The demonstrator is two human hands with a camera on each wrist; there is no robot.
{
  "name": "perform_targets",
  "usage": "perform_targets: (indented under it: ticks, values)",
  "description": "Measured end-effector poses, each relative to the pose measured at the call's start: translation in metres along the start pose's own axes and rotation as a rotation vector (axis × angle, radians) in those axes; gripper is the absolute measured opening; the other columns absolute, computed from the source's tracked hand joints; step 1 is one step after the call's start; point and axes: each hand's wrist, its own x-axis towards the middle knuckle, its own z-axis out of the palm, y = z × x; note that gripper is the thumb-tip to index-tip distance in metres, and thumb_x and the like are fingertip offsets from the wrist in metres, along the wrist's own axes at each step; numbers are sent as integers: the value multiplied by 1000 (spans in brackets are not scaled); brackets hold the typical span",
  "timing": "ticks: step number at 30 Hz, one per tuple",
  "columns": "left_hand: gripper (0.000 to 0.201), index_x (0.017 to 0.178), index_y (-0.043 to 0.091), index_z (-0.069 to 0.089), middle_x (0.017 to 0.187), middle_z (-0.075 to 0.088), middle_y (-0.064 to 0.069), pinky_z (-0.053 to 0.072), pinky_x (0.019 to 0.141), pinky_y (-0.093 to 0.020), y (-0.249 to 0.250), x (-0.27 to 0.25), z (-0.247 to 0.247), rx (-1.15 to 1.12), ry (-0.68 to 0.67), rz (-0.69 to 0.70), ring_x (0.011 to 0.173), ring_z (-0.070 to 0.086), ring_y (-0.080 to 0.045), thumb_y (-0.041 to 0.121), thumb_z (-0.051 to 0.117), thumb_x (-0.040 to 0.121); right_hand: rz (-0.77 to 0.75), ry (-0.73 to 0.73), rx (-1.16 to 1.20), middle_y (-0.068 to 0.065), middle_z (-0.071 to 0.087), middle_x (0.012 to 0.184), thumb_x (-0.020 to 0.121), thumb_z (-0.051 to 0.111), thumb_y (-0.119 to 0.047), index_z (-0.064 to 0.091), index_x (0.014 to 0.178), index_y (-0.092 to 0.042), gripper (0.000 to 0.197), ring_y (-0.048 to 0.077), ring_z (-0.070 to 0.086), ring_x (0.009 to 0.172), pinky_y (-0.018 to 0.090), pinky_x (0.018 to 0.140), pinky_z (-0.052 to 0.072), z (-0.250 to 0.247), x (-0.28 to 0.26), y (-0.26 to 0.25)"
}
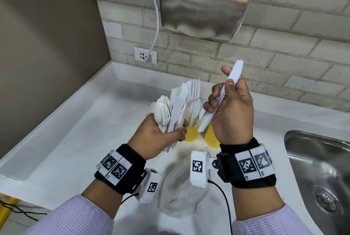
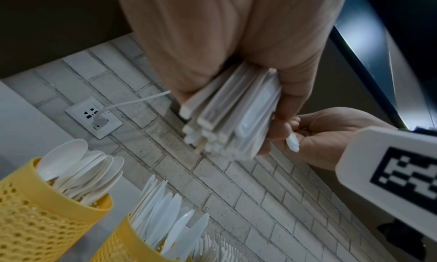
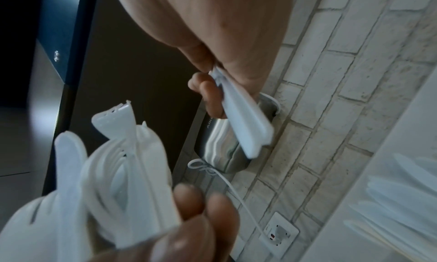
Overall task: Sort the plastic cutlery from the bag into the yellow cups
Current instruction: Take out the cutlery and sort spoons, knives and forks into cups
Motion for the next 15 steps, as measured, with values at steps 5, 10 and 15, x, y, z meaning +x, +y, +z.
perform_targets:
  ticks: [5,10,15]
  values:
    - [7,86,11,71,85,69,-20,56,68,-40,2,0,0,79,23,21,75,67,-29,8,71,80,24,-38,-55,3,42,62,107,45,-10,63,124,-1,27,14,31,54,28,50,26,-2,-2,-3]
    - [7,84,13,73,78,70,-13,52,62,-48,2,1,-1,144,45,6,72,64,-36,8,70,82,-37,-175,-154,-2,34,61,92,59,-17,68,102,-7,16,19,23,57,30,51,21,0,-10,-9]
    - [12,83,12,71,76,70,1,46,59,-17,-2,3,-2,154,61,-6,67,64,-13,2,72,88,-167,-257,-312,-15,53,63,92,66,-17,66,93,-8,10,5,42,52,20,55,36,5,-13,-10]
